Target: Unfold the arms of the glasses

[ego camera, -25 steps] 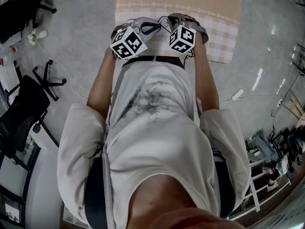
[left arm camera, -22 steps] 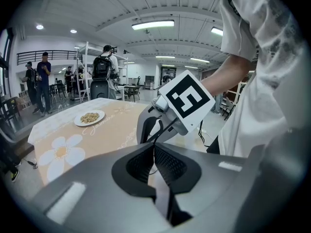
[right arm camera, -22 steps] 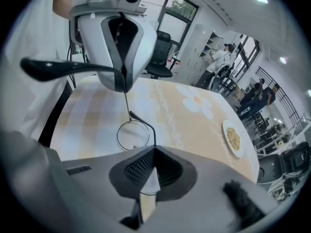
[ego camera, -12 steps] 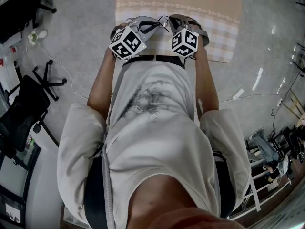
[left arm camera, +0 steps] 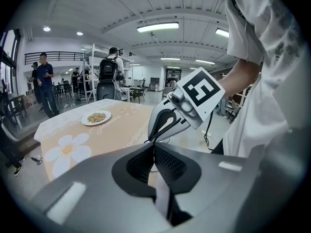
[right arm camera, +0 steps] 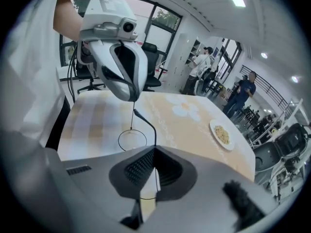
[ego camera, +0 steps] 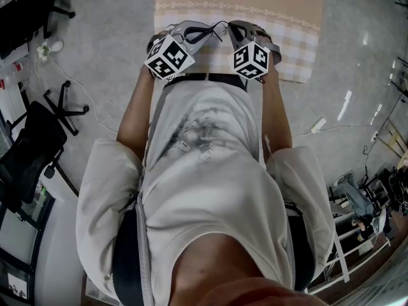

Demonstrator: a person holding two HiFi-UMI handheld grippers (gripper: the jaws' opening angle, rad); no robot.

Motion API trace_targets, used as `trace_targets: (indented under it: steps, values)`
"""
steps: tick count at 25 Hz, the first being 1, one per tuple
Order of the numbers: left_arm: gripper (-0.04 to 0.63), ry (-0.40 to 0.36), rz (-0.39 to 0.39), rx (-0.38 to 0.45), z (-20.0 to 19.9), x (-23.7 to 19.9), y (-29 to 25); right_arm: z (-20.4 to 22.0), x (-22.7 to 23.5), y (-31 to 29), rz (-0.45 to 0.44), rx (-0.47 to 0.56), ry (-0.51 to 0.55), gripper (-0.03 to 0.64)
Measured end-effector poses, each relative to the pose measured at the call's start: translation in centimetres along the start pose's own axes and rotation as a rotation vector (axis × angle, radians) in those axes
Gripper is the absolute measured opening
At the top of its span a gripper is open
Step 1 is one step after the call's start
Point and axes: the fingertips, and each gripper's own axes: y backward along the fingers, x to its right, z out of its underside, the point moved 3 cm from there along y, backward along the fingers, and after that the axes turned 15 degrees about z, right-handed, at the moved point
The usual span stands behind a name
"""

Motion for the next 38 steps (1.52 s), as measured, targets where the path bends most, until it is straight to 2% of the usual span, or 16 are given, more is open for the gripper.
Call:
trace_targets:
  steps: [22,38]
  values:
    - [0.011,0.017,-0.076,-0.001,-0.1,-0.7,0.4,-0.2,1.8,2.6,0.069,0.088,-0.203,0.015]
    - [0.009,0.032,-0.098,0.002,0.0,-0.6,0.0,1.2,3.2,3.5,0.117,0.099,-0.324,0.014]
